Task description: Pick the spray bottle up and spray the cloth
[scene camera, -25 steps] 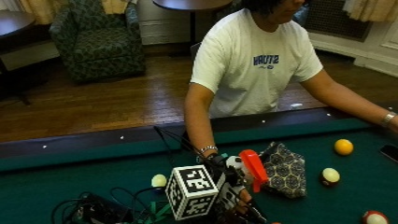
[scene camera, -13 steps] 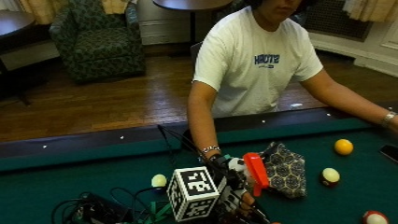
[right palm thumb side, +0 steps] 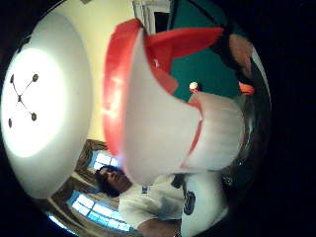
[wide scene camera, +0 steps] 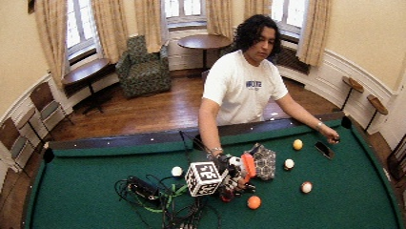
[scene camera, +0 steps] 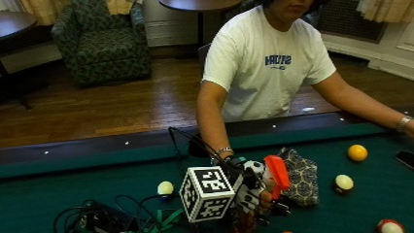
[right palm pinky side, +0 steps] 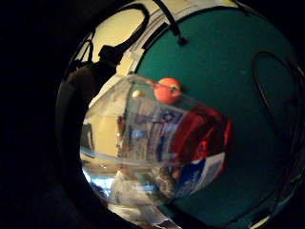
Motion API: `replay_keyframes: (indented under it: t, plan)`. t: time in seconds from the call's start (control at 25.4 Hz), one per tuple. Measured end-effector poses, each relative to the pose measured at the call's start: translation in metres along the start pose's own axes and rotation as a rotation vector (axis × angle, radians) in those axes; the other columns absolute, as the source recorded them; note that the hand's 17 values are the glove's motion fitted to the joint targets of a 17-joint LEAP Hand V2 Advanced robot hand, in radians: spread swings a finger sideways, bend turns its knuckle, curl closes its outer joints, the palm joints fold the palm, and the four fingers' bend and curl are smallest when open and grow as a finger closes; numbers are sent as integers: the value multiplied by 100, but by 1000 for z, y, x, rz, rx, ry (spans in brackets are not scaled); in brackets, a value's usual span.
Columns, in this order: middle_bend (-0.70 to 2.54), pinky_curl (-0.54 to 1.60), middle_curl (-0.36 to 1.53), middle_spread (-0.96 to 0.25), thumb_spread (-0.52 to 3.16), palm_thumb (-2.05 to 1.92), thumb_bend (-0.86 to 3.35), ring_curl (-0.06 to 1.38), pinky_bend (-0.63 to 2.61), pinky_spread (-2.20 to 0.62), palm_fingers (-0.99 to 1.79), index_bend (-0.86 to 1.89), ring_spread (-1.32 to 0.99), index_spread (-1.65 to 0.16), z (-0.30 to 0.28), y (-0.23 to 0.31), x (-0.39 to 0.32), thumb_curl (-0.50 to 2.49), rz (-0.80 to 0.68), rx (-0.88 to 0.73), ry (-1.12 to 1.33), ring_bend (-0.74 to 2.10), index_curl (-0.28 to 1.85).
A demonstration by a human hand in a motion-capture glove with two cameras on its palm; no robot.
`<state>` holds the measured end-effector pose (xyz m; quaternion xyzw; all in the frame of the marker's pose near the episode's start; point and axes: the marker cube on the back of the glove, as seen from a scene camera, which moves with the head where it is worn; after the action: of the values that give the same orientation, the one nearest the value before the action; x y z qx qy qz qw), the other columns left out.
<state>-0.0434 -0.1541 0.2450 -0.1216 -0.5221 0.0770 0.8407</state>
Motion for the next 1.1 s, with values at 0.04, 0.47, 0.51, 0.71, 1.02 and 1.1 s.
replay_keyframes:
  t: [0.04, 0.47, 0.51, 0.71, 1.02, 1.1]
  plan:
    - [25, 33, 37, -12, 87, 62, -1, 35, 20, 13, 82, 14, -18, -34, -2, 2, -1, 34, -1, 13, -4, 59, 23]
    - [27, 32, 39, -17, 84, 67, -3, 36, 17, 9, 98, 13, -24, -35, -36, 35, 8, 35, 48, 133, -19, 56, 26]
    - [27, 32, 39, -17, 85, 68, -2, 36, 17, 9, 99, 14, -24, -35, -39, 38, 9, 35, 54, 130, -20, 55, 26]
    - [27, 33, 40, -18, 87, 76, 1, 35, 18, 10, 95, 14, -23, -35, -51, 55, 12, 36, 65, 144, -19, 49, 27]
    - [21, 33, 39, -20, 90, 89, 2, 34, 19, 6, 106, 17, -24, -34, -65, 66, 12, 38, 41, 206, -59, 42, 31]
    - [20, 34, 39, -20, 90, 90, 1, 34, 19, 6, 107, 16, -24, -34, -67, 67, 13, 38, 37, 212, -70, 42, 31]
